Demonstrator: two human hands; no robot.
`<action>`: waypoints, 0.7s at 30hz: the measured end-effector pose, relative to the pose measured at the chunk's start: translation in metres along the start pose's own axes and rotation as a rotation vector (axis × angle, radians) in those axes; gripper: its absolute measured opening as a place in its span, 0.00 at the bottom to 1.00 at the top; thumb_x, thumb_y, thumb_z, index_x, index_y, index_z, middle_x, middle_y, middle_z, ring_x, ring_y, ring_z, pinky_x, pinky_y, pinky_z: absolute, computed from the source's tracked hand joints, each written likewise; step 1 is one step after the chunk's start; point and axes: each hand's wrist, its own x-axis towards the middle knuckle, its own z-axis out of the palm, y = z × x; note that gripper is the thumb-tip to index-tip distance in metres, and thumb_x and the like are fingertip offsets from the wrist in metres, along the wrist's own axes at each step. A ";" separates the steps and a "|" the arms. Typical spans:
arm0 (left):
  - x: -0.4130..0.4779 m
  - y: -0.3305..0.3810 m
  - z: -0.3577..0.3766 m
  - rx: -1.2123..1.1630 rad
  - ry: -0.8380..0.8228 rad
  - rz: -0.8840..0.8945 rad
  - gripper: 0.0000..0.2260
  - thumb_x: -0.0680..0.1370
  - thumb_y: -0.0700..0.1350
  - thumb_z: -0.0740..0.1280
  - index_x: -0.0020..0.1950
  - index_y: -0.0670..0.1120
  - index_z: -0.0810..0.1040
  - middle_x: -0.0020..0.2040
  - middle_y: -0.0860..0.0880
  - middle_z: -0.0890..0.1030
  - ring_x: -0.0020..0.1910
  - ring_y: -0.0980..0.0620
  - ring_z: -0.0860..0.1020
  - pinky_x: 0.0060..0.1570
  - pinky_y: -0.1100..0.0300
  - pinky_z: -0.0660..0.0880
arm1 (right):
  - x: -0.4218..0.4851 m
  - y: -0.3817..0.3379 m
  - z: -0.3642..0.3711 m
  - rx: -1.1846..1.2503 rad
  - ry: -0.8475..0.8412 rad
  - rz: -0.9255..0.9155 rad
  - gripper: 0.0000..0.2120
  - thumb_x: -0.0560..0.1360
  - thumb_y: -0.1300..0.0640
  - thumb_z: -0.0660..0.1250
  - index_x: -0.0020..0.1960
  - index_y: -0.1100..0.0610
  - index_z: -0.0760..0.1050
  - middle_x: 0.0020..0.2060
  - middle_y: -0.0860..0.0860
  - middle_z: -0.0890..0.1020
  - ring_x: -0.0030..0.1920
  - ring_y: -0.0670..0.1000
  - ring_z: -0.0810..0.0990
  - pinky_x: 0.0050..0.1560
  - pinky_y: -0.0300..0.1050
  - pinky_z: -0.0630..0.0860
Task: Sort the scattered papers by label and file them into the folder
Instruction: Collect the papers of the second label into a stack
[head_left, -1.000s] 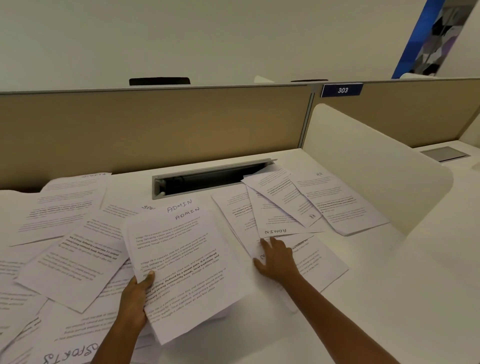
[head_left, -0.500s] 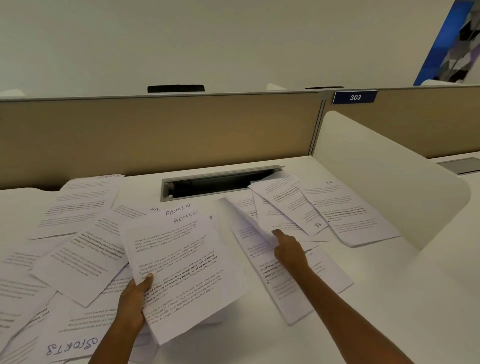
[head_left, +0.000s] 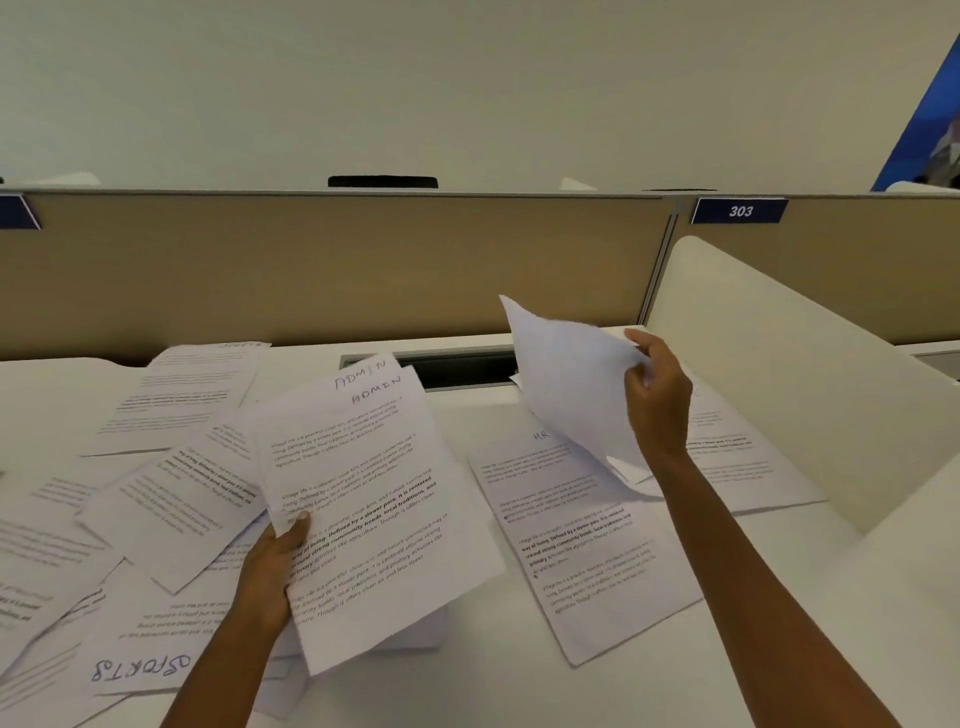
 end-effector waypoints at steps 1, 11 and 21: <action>-0.002 0.001 0.001 -0.003 -0.028 0.017 0.17 0.78 0.45 0.60 0.66 0.45 0.71 0.59 0.42 0.78 0.55 0.43 0.78 0.44 0.51 0.80 | 0.000 -0.002 0.000 -0.028 -0.027 -0.103 0.13 0.75 0.65 0.58 0.56 0.65 0.76 0.52 0.61 0.80 0.53 0.59 0.78 0.53 0.42 0.71; 0.003 0.016 0.019 0.054 -0.105 0.075 0.11 0.78 0.46 0.58 0.57 0.46 0.75 0.46 0.46 0.84 0.41 0.48 0.84 0.37 0.52 0.81 | -0.012 -0.032 0.016 0.215 -0.330 -0.348 0.09 0.64 0.71 0.63 0.32 0.59 0.76 0.51 0.56 0.76 0.54 0.50 0.73 0.54 0.29 0.67; -0.005 -0.006 0.064 -0.004 -0.205 0.021 0.11 0.79 0.41 0.56 0.51 0.44 0.78 0.43 0.44 0.85 0.37 0.46 0.84 0.33 0.52 0.81 | -0.051 -0.077 0.054 1.010 -0.603 0.354 0.15 0.67 0.66 0.64 0.26 0.51 0.77 0.49 0.52 0.78 0.54 0.57 0.75 0.56 0.53 0.72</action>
